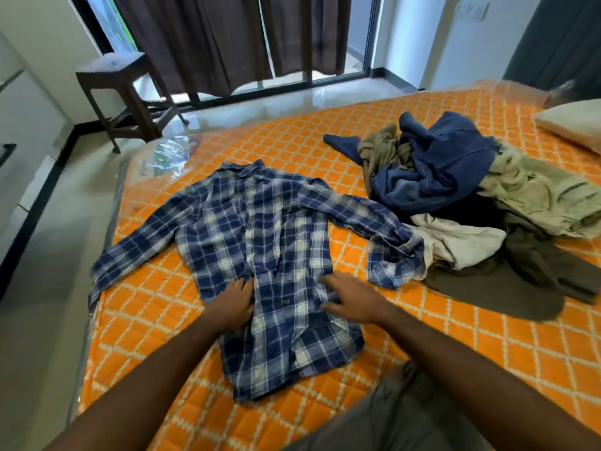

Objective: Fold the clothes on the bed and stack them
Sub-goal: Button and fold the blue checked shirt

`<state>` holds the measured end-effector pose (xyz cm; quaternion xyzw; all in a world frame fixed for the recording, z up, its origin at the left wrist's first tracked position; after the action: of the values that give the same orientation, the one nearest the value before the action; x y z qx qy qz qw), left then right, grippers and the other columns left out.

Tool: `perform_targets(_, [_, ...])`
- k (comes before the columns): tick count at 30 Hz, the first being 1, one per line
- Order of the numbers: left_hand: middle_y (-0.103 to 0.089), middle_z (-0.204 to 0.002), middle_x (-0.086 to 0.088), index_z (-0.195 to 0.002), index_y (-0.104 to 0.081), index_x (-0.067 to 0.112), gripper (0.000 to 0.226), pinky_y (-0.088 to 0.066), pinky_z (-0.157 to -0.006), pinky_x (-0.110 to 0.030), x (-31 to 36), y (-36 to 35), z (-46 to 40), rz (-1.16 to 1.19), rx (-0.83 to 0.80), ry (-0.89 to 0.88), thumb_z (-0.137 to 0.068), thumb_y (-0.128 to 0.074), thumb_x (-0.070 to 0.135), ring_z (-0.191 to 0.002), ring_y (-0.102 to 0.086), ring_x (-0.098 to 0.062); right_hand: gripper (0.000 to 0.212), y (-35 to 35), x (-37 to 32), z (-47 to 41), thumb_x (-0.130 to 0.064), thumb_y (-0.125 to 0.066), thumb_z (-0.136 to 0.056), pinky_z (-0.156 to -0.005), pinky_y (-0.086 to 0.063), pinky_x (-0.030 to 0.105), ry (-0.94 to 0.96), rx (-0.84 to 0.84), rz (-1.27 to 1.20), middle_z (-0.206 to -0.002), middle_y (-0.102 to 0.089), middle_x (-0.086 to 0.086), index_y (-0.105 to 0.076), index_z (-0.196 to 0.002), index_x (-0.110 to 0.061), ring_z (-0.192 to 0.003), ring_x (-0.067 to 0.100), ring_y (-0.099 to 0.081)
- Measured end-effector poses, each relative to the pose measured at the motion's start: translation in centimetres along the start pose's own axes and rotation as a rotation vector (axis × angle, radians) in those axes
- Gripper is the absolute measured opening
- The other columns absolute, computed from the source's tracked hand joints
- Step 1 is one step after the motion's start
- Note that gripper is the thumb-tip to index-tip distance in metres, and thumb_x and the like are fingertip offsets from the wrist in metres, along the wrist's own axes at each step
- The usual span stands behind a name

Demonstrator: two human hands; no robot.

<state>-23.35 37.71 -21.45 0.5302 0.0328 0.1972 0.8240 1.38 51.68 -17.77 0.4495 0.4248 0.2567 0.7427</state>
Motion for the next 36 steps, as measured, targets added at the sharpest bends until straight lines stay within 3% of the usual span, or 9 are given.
perform_targets(3, [-0.016,-0.163,-0.016,-0.158,-0.004,0.004,0.065,-0.023,-0.121,-0.041,0.2,0.2,0.7,-0.024,0.014,-0.001,-0.108,-0.031,0.035,-0.149,-0.019,-0.03,0.079,-2.5,-2.9,-1.2,-0.053,-0.069,-0.089,-0.093,-0.046,0.04,0.108,-0.061,0.135,-0.132,-0.043,0.005,-0.03,-0.154,-0.029,-0.115,0.024,-0.045])
perform_targets(8, [0.008,-0.167,-0.011,-0.159,0.004,0.008,0.065,-0.008,-0.125,-0.049,0.5,-1.2,2.1,-0.083,0.012,0.058,-0.108,-0.025,0.036,-0.154,0.004,-0.027,0.052,-3.2,-3.5,-1.9,-0.019,-0.065,-0.097,-0.08,-0.049,0.039,0.069,-0.051,0.113,-0.124,-0.049,0.006,-0.047,-0.145,-0.024,-0.108,0.028,-0.055])
perform_targets(13, [0.01,-0.167,-0.011,-0.159,0.006,0.008,0.07,-0.008,-0.124,-0.051,0.9,-1.1,2.0,-0.052,-0.009,0.065,-0.106,-0.03,0.036,-0.154,0.005,-0.027,0.046,-0.8,-0.4,0.9,-0.006,-0.062,-0.092,-0.072,-0.045,0.032,0.019,0.035,0.083,-0.129,-0.054,0.001,-0.056,-0.135,-0.022,-0.108,0.021,-0.06])
perform_targets(16, [0.01,-0.167,-0.011,-0.159,0.01,0.011,0.072,-0.012,-0.124,-0.051,0.9,-0.7,1.9,-0.031,-0.054,0.06,-0.106,-0.032,0.037,-0.154,0.003,-0.027,0.042,1.8,4.7,4.2,-0.012,-0.061,-0.093,-0.061,-0.035,0.027,-0.212,0.074,0.246,-0.121,-0.055,0.002,-0.057,-0.131,-0.027,-0.103,0.023,-0.06])
perform_targets(19, [0.01,-0.166,-0.015,-0.158,0.014,0.011,0.077,-0.014,-0.124,-0.05,1.5,-0.4,1.8,-0.041,-0.073,0.072,-0.105,-0.036,0.036,-0.154,0.003,-0.031,0.045,3.1,8.4,6.7,-0.015,-0.059,-0.093,-0.078,-0.047,0.035,-0.42,0.082,0.285,-0.121,-0.058,0.003,-0.052,-0.134,-0.032,-0.108,0.028,-0.061])
perform_targets(22, [0.011,-0.165,-0.018,-0.157,0.014,0.009,0.08,-0.015,-0.123,-0.05,2.0,-0.4,2.0,-0.102,-0.085,0.095,-0.104,-0.038,0.036,-0.154,0.003,-0.034,0.045,2.6,8.3,7.2,-0.019,-0.058,-0.094,-0.096,-0.043,0.045,-0.495,0.016,0.374,-0.127,-0.058,0.004,-0.047,-0.136,-0.029,-0.118,0.029,-0.055])
perform_targets(28, [-0.028,-0.157,-0.009,-0.152,-0.028,0.013,0.062,-0.036,-0.109,-0.046,4.8,0.2,3.3,-0.219,0.171,-0.092,-0.104,-0.031,0.052,-0.14,-0.032,-0.029,0.059,0.5,3.0,6.1,-0.024,-0.063,-0.088,-0.103,-0.033,0.045,-0.094,0.078,0.325,-0.135,-0.038,0.003,-0.039,-0.142,-0.025,-0.124,0.025,-0.037])
perform_targets(32, [-0.036,-0.144,-0.004,-0.149,-0.035,0.021,0.089,-0.038,-0.101,-0.041,7.2,-0.6,4.6,-0.244,0.215,-0.187,-0.088,-0.008,0.08,-0.123,-0.042,-0.025,0.061,-1.4,0.7,4.9,-0.016,-0.06,-0.093,-0.097,-0.035,0.042,0.036,0.034,0.329,-0.132,-0.041,0.002,-0.035,-0.147,-0.028,-0.117,0.025,-0.039])
perform_targets(36, [-0.04,-0.138,-0.006,-0.152,-0.025,0.02,0.075,-0.039,-0.078,-0.033,8.4,-1.4,5.4,-0.311,0.086,-0.255,-0.091,-0.046,0.059,-0.095,-0.052,-0.019,0.062,-2.1,1.3,4.4,0.003,-0.053,-0.092,-0.081,-0.048,0.041,0.016,-0.004,0.249,-0.125,-0.054,0.003,-0.041,-0.143,-0.028,-0.107,0.026,-0.053])
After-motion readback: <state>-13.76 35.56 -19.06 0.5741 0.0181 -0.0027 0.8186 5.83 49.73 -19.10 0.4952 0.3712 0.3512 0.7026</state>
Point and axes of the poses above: each hand's wrist, its own z-axis away from the middle knuckle, its own y-axis out of the back of the hand, x = y × z, the point moved 5 cm from there along -z, towards the middle knuckle
